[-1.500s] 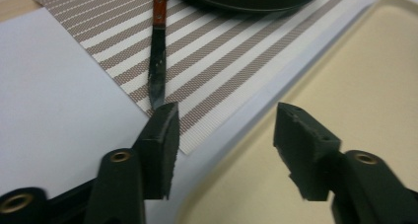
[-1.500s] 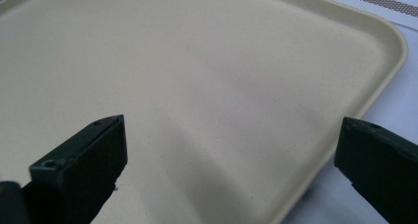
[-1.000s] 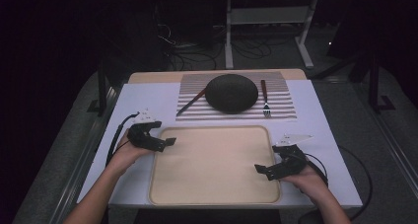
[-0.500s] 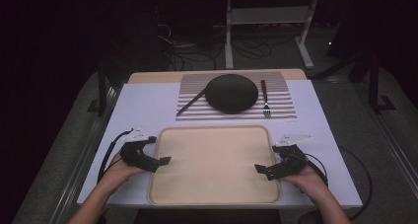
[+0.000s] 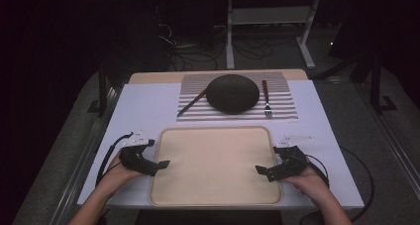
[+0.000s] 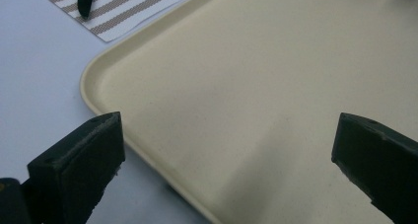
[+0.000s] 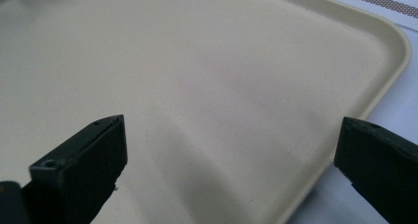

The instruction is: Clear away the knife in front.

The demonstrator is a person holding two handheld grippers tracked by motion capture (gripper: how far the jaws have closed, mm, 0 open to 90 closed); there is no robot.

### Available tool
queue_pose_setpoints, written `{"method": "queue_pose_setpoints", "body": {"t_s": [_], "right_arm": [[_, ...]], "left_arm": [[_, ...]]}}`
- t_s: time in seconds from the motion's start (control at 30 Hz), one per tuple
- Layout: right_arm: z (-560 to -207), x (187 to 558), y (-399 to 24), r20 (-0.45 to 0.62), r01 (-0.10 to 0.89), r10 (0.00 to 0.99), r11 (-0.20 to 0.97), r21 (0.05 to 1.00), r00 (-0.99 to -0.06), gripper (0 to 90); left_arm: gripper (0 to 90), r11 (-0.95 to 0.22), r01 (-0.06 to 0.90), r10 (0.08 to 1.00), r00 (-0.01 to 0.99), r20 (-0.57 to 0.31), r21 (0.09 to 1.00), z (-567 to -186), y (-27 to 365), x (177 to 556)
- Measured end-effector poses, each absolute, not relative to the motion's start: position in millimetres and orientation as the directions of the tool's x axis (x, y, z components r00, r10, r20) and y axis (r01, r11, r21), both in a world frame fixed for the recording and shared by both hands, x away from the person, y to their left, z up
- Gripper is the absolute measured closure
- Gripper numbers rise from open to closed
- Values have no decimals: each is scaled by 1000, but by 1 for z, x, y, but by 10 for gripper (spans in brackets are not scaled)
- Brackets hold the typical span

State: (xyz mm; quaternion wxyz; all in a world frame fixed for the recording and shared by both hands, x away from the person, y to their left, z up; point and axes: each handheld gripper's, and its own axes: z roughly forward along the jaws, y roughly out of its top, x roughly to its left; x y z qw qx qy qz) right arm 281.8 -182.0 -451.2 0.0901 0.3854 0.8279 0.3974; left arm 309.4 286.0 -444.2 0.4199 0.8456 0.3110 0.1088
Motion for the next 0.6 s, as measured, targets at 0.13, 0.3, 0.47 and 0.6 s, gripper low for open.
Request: {"method": "queue_pose_setpoints", "body": {"t_s": [0.13, 0.3, 0.47, 0.6], "right_arm": [[-450, 281, -183, 161, 564, 708, 381, 733, -687, 0], [-451, 282, -182, 158, 560, 704, 386, 733, -692, 0], [-451, 282, -182, 155, 558, 702, 392, 732, -696, 0], [-451, 282, -182, 157, 560, 702, 391, 731, -695, 0]], "left_arm": [[0, -455, 437, 616, 784, -80, 776, -443, 285, 311], [0, -450, 432, 611, 788, -83, 781, -441, 281, 314], [0, -459, 430, 608, 790, -78, 777, -440, 278, 321], [1, -454, 433, 610, 788, -83, 779, -439, 276, 328]]}}
